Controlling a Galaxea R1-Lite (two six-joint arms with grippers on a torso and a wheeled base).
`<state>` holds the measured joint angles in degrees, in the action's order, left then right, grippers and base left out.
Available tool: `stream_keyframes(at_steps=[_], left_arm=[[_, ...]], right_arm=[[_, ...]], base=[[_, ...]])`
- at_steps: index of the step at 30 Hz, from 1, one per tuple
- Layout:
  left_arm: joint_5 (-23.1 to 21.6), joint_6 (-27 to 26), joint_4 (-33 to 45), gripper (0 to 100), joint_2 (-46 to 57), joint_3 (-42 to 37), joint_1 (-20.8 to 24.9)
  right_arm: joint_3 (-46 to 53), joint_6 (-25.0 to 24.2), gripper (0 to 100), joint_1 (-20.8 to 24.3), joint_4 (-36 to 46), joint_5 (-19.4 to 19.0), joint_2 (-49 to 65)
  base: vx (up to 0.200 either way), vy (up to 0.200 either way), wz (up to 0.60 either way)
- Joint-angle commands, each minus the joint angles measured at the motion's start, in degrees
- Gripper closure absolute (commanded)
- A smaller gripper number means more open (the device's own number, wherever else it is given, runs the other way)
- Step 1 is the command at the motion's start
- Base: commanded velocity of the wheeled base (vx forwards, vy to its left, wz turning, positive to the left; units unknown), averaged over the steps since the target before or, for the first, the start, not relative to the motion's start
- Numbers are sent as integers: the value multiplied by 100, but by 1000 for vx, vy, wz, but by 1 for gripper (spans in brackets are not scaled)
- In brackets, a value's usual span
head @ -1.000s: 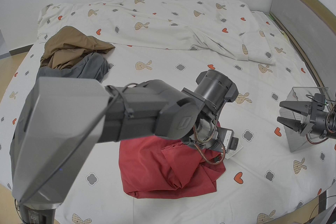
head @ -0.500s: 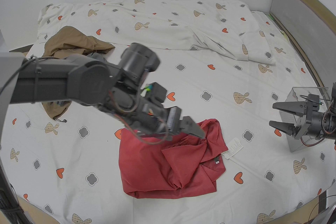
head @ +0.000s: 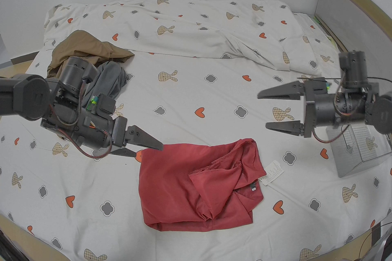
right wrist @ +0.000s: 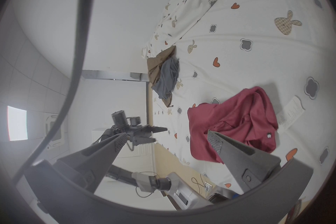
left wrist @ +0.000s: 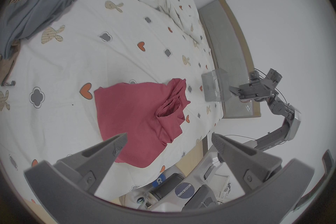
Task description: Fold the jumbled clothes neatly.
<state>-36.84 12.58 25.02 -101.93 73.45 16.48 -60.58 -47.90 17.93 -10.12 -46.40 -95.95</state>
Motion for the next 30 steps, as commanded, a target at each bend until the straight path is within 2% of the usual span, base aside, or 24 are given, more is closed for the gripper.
stream_keyframes(at_steps=[1,2,3,4,6,8,10,13,16,18,19,20,24,26,30], left_arm=[[-711,-107,-155,0,700,-366,-1015],[-711,-107,-155,0,709,-366,-1042],[-711,-72,-155,0,727,-410,-1103],[-711,-45,-155,0,718,-384,-1147],[-711,-28,-164,0,709,-278,-1288],[-711,-19,-146,0,727,-234,-1358],[-711,34,-111,0,779,-111,-1534],[-719,95,-128,0,867,-120,-1587],[-728,95,-128,0,973,-129,-1648],[-728,95,-128,0,1008,-129,-1675],[-728,95,-128,0,1008,-129,-1675],[-728,95,-128,0,1043,-129,-1675],[-728,95,-128,0,1061,-129,-1736],[-728,95,-128,0,1043,-129,-1736],[-728,95,-128,0,1034,-138,-1736]], right_arm=[[-3312,641,0,1344,2541,2117,-2560],[-3452,747,0,1397,2691,2390,-2666],[-3901,1046,0,1670,3227,3357,-2947],[-4138,1186,0,1881,3543,3981,-3079],[-4375,1371,0,2320,4009,4921,-3131],[-4428,1450,0,2434,4070,5053,-3131],[-4463,1801,0,2680,4114,5229,-3175],[-4375,1924,0,2830,4114,5563,-3333],[-4226,1951,0,3093,4097,6204,-3580],[-4234,2012,0,3225,4097,6468,-3667],[-4234,2012,0,3225,4097,6468,-3667],[-4252,2179,0,3296,4088,6784,-3720],[-4217,2496,0,3366,4088,7417,-3720],[-4217,2505,0,3375,4088,7558,-3720],[-4155,2522,0,3392,4088,7575,-3703]], base=[[0,0,0],[0,0,0],[0,0,0],[0,0,0],[0,0,0],[0,0,0],[0,0,0],[0,0,0],[0,0,0],[0,0,0],[0,0,0],[0,0,0],[0,0,0],[0,0,0],[0,0,0]])
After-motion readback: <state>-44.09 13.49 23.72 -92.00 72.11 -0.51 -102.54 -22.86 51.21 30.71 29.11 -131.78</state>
